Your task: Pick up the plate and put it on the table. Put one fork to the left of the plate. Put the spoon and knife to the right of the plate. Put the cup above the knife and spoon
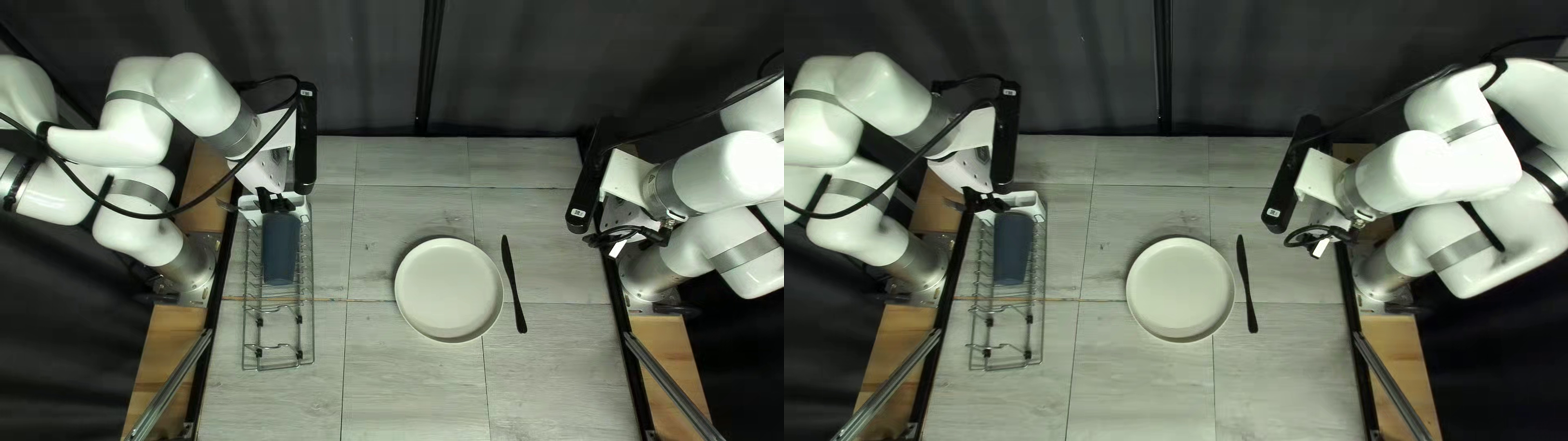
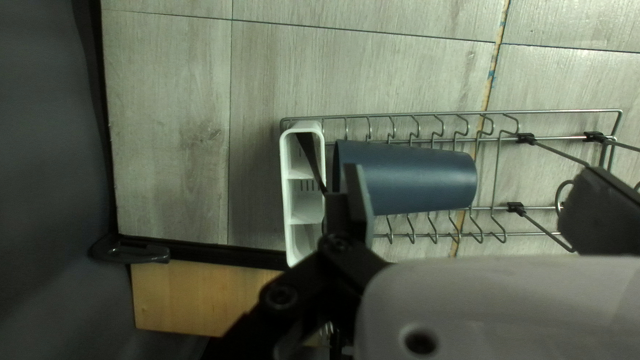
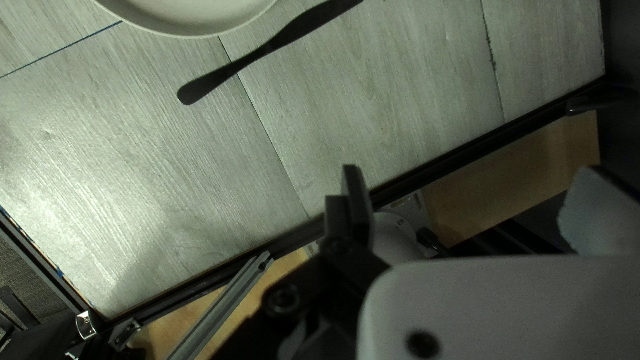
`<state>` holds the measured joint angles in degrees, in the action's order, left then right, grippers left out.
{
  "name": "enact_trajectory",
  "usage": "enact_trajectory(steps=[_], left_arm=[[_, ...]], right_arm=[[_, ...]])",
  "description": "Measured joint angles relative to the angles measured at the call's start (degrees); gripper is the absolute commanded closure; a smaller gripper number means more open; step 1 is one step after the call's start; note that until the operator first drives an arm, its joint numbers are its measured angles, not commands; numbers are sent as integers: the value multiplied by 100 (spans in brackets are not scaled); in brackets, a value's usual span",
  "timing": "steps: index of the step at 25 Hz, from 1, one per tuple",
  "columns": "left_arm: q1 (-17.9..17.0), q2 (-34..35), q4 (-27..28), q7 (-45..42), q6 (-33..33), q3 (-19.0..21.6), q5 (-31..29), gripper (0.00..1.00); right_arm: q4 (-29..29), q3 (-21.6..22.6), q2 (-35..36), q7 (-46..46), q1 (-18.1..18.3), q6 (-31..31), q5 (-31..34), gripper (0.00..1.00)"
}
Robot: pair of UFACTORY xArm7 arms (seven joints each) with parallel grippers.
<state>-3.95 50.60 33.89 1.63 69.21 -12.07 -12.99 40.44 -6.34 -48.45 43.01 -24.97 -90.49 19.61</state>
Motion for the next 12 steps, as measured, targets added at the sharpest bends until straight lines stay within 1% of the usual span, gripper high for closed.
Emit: enact_trajectory(steps=[4, 6, 8, 10, 12], left_arm=[[-113, 431, -448, 718, -168, -73, -413, 0], [-105, 793, -707, 917, -61, -24, -603, 0], [-81, 1020, -896, 1014, 123, 117, -759, 0], [-83, 973, -952, 1025, 235, 266, -849, 0], [-108, 711, -914, 997, 299, 398, -907, 0]], right_arm=[[0, 0, 0, 0, 0, 0, 0, 0], [0, 0, 0, 0, 0, 0, 0, 0], [0, 0, 0, 0, 0, 0, 0, 0], [0, 0, 0, 0, 0, 0, 0, 0], [0, 0, 0, 0, 0, 0, 0, 0]])
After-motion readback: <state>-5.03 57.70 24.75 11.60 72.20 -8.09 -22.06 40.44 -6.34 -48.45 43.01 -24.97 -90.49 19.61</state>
